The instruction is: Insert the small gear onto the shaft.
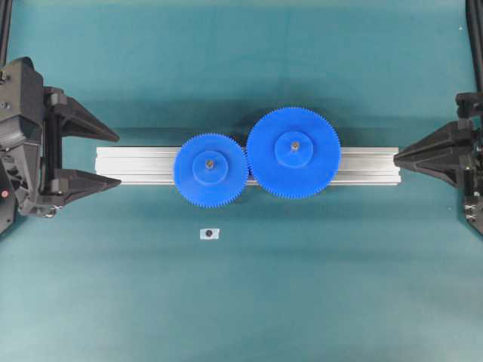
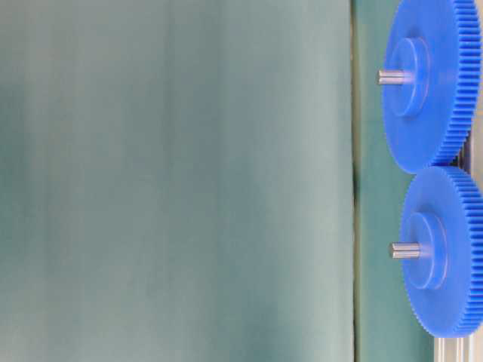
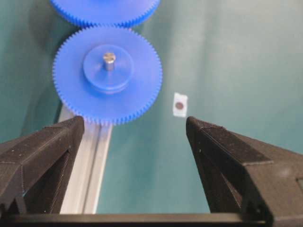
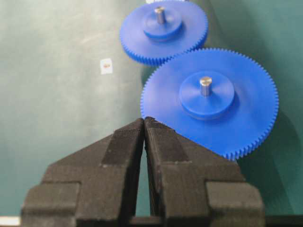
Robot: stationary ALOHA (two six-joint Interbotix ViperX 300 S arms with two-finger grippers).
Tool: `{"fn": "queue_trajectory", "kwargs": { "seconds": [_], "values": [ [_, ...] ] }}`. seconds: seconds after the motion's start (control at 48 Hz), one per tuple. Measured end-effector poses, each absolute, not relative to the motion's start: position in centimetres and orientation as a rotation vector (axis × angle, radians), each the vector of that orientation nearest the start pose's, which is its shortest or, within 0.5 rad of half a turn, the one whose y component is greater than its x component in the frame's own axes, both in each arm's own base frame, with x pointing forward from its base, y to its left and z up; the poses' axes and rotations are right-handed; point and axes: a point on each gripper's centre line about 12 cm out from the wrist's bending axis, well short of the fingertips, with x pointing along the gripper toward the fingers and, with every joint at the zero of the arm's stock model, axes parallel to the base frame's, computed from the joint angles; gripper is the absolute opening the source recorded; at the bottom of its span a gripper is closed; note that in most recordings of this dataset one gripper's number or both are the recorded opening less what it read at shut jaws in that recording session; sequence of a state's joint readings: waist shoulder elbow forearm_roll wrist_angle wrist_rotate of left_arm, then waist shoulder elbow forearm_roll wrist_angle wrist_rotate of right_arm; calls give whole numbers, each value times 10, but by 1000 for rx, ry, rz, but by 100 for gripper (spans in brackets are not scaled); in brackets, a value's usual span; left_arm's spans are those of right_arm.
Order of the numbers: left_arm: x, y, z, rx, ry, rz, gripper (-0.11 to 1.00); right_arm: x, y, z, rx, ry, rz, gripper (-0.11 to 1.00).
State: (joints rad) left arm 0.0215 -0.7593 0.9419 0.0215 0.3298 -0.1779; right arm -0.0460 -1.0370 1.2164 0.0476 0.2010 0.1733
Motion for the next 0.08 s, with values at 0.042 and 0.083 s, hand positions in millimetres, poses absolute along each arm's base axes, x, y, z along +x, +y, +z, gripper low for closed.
{"fn": "queue_trajectory", "kwargs": {
  "seconds": [0.042, 0.083],
  "values": [
    [235, 6, 273, -160, 510, 70, 87, 177, -7, 233, 228, 376, -78, 13],
    [235, 6, 272, -158, 512, 68, 87, 177, -7, 233, 226, 375, -78, 13]
  ]
}}
